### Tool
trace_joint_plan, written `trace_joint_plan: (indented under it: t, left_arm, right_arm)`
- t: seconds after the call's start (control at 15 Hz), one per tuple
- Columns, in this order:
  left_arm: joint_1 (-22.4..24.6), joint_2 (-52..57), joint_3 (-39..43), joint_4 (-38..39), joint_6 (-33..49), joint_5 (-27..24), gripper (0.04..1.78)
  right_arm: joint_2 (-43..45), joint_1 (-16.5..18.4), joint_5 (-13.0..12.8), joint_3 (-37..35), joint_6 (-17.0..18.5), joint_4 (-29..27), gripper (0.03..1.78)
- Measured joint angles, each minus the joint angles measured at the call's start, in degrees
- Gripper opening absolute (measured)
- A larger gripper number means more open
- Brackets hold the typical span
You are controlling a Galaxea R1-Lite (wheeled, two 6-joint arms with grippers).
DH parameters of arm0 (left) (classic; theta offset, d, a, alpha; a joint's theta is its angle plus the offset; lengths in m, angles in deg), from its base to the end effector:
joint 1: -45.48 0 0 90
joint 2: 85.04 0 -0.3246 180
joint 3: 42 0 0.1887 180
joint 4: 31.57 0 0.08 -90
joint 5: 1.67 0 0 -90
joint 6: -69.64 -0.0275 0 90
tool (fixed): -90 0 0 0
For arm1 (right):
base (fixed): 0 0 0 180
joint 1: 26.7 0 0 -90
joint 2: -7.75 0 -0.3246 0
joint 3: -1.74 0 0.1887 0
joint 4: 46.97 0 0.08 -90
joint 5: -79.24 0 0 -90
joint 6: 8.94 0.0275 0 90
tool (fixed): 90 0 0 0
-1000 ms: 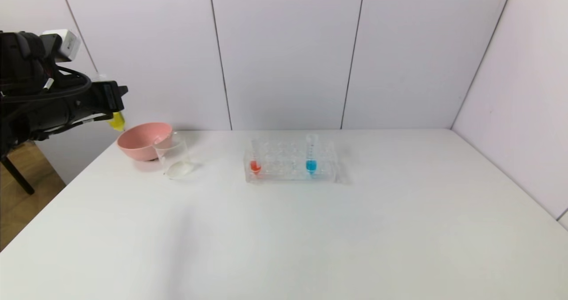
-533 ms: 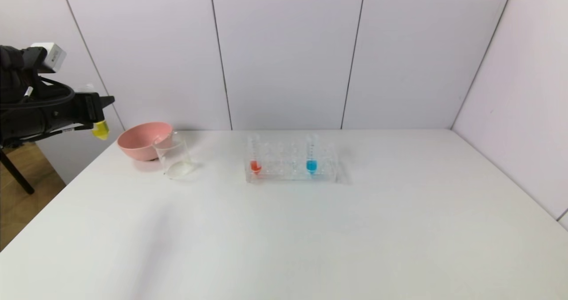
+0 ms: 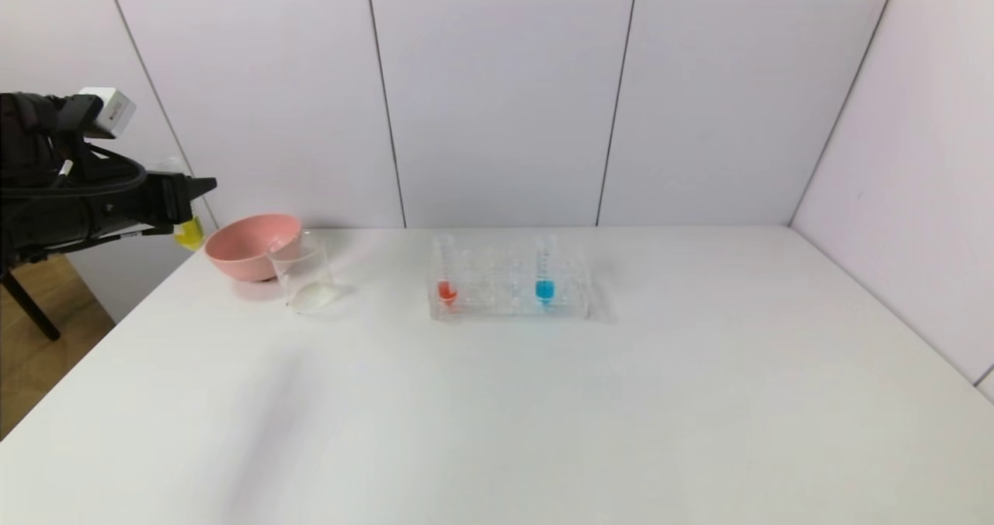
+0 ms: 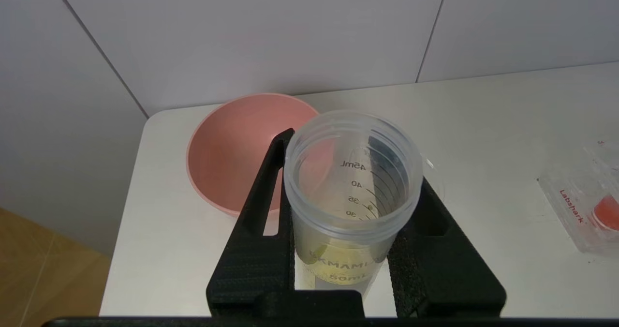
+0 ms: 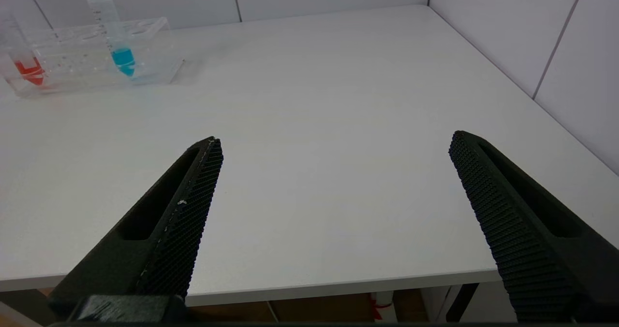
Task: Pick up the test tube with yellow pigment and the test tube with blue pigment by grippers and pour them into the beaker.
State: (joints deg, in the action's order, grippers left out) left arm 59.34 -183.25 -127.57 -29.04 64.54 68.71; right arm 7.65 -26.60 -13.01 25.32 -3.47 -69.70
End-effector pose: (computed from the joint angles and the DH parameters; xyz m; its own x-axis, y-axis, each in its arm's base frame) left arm 0.3272 0.0712 0.2614 0.9808 -0.1039 -0.1653 0.1101 0.9935 0.0288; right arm -0.0441 -0.0010 0.0772 0.9991 -0.0410 0.0131 0.0396 0.9946 0.0958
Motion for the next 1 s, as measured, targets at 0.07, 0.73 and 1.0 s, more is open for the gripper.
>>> trace_joint_plan:
  t: [0.07,0.73,1.0]
  left_arm:
    - [0.4,-0.4,-0.7,-0.1,-1.1,-1.1,0.54]
    - [4.3,-5.9,-24.0,-32.4,-28.9,-10.0,0.54]
    - [5.0,-11.6,-39.6,-52.4,-45.6,-10.3,0.54]
  right_arm:
    - [0.0,0.0,0.0,0.0,0.0,0.0,1.71]
    - [0.0,0.0,0.0,0.0,0.0,0.0,1.71]
    - [0.0,0.0,0.0,0.0,0.0,0.0,1.71]
